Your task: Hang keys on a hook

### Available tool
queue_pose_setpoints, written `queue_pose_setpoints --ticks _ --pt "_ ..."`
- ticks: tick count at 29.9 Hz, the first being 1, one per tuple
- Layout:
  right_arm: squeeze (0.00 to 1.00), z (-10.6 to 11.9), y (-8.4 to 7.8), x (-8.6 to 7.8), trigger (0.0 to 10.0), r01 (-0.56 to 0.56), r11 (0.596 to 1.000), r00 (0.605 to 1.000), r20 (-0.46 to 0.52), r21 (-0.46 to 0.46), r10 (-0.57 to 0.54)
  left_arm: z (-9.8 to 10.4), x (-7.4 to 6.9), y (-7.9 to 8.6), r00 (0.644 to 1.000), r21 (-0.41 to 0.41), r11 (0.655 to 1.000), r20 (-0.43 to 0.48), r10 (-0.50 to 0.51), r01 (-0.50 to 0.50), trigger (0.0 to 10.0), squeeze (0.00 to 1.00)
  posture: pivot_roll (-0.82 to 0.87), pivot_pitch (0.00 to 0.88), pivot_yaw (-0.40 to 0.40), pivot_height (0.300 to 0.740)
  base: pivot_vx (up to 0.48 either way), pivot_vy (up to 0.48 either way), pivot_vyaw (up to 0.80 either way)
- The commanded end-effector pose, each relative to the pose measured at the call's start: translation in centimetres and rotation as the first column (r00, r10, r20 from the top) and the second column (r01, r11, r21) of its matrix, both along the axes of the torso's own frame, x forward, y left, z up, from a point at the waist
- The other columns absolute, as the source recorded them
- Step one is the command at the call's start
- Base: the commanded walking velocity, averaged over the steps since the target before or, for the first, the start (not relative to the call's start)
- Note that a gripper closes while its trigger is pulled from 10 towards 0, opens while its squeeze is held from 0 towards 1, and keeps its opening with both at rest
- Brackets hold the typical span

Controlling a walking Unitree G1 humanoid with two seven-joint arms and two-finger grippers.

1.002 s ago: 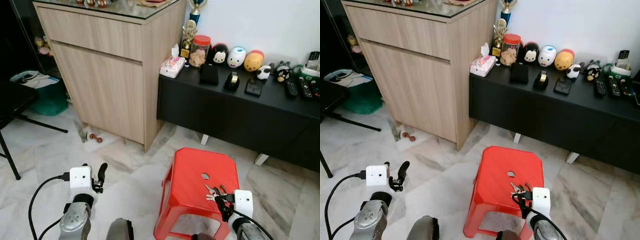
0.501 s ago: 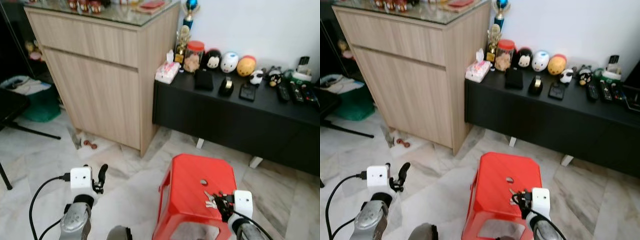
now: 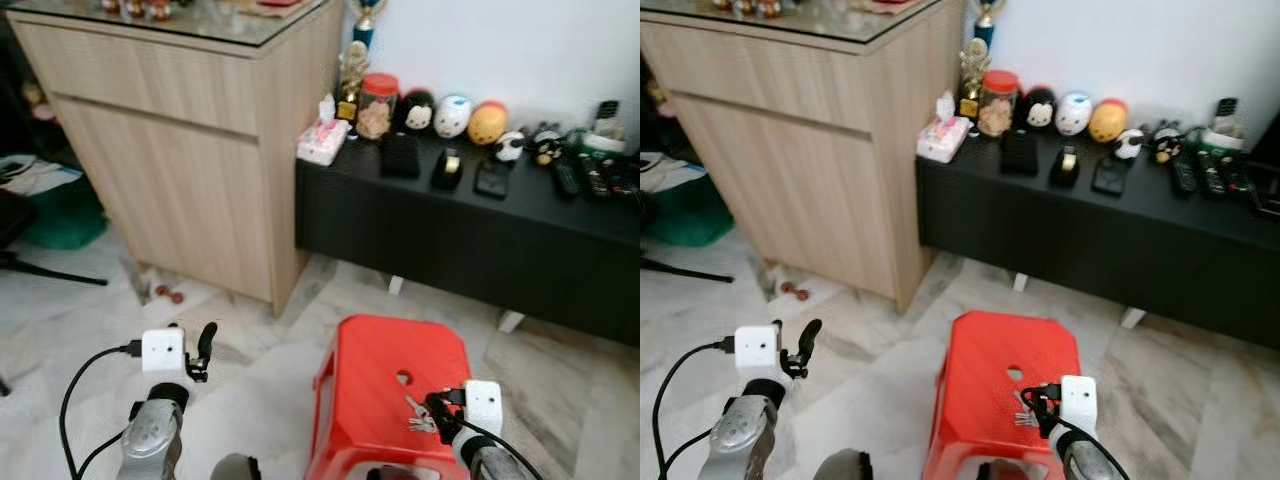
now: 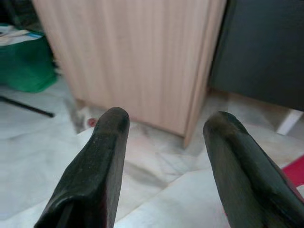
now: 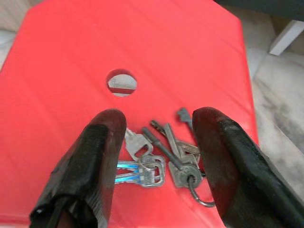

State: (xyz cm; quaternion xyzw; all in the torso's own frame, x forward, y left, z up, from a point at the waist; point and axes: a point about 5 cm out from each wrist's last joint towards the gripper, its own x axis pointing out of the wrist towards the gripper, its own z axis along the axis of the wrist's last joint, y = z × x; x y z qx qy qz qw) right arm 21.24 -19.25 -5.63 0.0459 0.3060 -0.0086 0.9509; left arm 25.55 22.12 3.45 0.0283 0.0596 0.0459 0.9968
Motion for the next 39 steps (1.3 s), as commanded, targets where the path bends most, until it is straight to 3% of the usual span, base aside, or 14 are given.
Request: queue_pose_setpoints --ticks 1,18,25,30,39 --pt "0.0 0.0 -0.6 -0.2 10.0 0.017 1.0 1.0 0.003 -0.011 -0.017 -0.3 -0.2 -0.1 1.0 0.0 1.0 -0.013 -0.005 0.005 10.0 0.0 -0.02 0.0 -0.07 0.638 0.0 0.0 0.0" --pt "0.0 0.1 -0.8 -0.1 10.0 0.03 0.999 1.0 -0.002 -0.027 -0.03 -0.3 -0.4 -0.1 1.0 0.002 1.0 -0.012 -0.007 0.007 10.0 0.0 -0.02 0.0 -0.069 0.638 0.0 0.0 0.0" --pt "0.0 -0.5 -1.5 -0.6 10.0 -0.03 0.991 0.996 -0.092 -0.13 0.018 -0.4 -0.6 0.1 1.0 0.006 1.0 -0.016 -0.006 0.006 10.0 0.0 -0.01 0.0 -0.068 0.638 0.0 0.0 0.0" --pt "0.0 -0.3 -2.0 -0.3 10.0 0.006 0.993 0.995 -0.095 -0.117 -0.017 -0.4 -0.6 0.1 1.0 0.008 1.0 -0.016 -0.007 0.007 10.0 0.0 -0.01 0.0 -0.067 0.638 0.0 0.0 0.0" --pt "0.0 -0.3 -1.4 -0.1 10.0 -0.036 0.99 0.995 -0.093 -0.134 0.023 -0.3 -0.7 0.2 1.0 0.012 1.0 -0.016 -0.009 0.009 10.0 0.0 0.0 0.0 -0.063 0.61 0.0 0.0 0.0"
